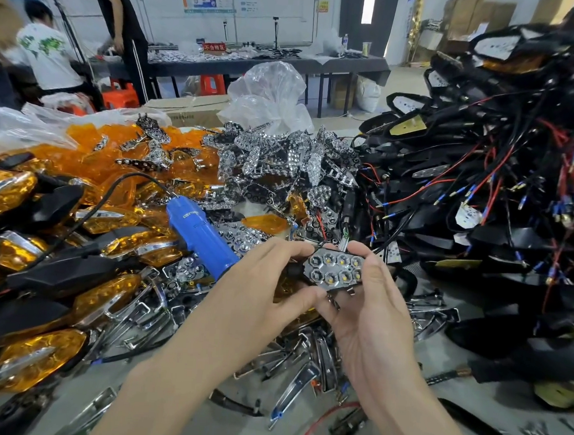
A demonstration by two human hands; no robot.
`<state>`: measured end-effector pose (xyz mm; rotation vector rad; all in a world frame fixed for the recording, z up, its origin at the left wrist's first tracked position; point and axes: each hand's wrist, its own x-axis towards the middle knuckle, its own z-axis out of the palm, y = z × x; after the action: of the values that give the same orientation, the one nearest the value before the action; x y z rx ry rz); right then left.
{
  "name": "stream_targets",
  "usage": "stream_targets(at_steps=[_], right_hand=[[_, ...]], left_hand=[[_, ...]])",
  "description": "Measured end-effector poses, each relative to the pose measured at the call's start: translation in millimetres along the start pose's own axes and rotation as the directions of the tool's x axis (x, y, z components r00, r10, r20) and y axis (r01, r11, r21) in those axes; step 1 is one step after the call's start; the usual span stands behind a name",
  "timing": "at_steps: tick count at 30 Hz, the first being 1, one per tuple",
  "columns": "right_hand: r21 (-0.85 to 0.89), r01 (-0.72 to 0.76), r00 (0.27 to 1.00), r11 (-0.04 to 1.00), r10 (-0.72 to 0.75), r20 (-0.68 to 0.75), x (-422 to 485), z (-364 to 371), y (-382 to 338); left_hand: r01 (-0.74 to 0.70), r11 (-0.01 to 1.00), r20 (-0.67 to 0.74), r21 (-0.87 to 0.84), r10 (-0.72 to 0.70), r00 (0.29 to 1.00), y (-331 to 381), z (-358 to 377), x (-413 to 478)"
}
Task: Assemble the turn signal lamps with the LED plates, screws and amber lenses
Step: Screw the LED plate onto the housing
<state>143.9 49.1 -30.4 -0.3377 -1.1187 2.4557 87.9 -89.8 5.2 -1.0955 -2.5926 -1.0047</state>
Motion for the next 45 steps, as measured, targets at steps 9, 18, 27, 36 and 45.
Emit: stream_targets(at_steps=[9, 18, 27, 36, 45], right_hand=[[0.067, -0.018, 1.000, 0.998, 0.018, 0.006, 2.2, 0.7, 0.1], [0.065, 0.007, 0.999, 0.998, -0.005, -0.035, 1.8, 1.6, 1.2], [0.120, -0.001, 1.000, 0.993, -0.001, 0.017, 0.6, 1.7, 2.5], [0.081, -0.021, 1.000, 0.996, 0.020, 0.012, 2.7, 0.5, 1.8], [0.087, -0.052, 0.999, 0.995, 0.053, -0.003, 3.6, -0.1, 2.8]], left_hand=[[0.030, 0.999, -0.009, -0.013, -0.030, 0.999, 1.4, -1.0, 0.2], [0.060, 0.998, -0.026, -0.026, -0.061, 0.998, 8.1, 6.9, -0.6], [0.102, 0.990, -0.023, -0.093, -0.104, 0.994, 4.5, 8.9, -0.7], [0.083, 0.992, -0.026, -0.090, -0.085, 0.996, 2.4, 4.6, 0.3], [0.062, 0.995, -0.013, -0.072, -0.063, 0.998, 0.0, 2.9, 0.5]])
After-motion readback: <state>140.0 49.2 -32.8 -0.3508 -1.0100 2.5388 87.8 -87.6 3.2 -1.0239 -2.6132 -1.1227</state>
